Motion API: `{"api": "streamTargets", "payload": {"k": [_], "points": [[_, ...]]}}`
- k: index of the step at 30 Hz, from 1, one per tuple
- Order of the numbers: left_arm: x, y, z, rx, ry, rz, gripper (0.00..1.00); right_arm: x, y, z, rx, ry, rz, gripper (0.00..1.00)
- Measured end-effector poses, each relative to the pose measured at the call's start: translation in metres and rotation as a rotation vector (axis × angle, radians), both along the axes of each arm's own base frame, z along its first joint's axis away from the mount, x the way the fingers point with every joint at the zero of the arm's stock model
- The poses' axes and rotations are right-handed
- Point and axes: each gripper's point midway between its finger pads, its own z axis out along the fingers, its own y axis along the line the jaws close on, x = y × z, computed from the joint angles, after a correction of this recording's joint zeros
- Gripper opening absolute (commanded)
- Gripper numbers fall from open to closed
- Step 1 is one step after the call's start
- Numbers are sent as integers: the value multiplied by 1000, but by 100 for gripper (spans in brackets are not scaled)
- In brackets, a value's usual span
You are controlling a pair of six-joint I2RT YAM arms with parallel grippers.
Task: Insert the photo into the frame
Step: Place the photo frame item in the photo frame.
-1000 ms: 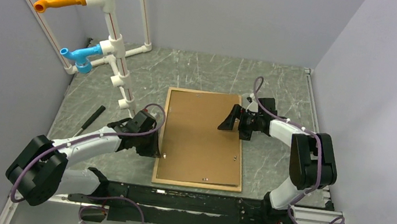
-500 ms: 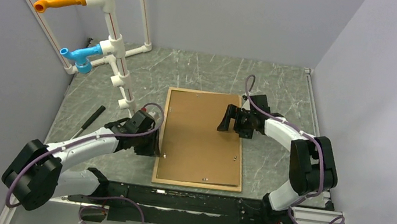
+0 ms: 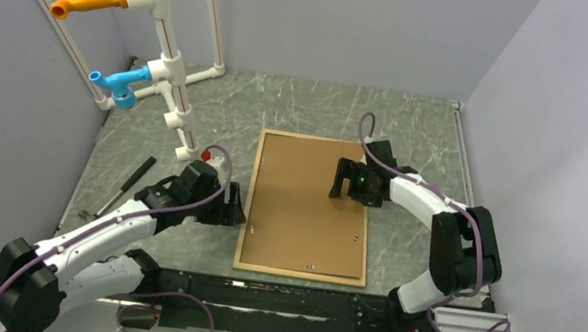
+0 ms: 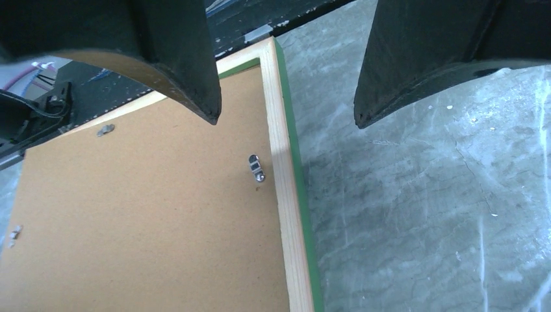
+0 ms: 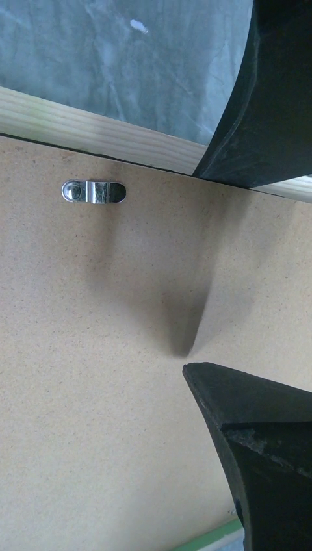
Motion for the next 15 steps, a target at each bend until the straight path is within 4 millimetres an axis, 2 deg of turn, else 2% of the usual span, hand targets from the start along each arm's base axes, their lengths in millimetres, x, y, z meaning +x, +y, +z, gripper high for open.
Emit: {"api": "streamTargets", "payload": {"k": [7,15], "points": [[2,-1,17,-38,-62,-1,93,-5,-8,6,-61,3,-8,100],[2,-1,20,-44,-72,-1,96,0,-24,19,-153,-15,-47,100]]}}
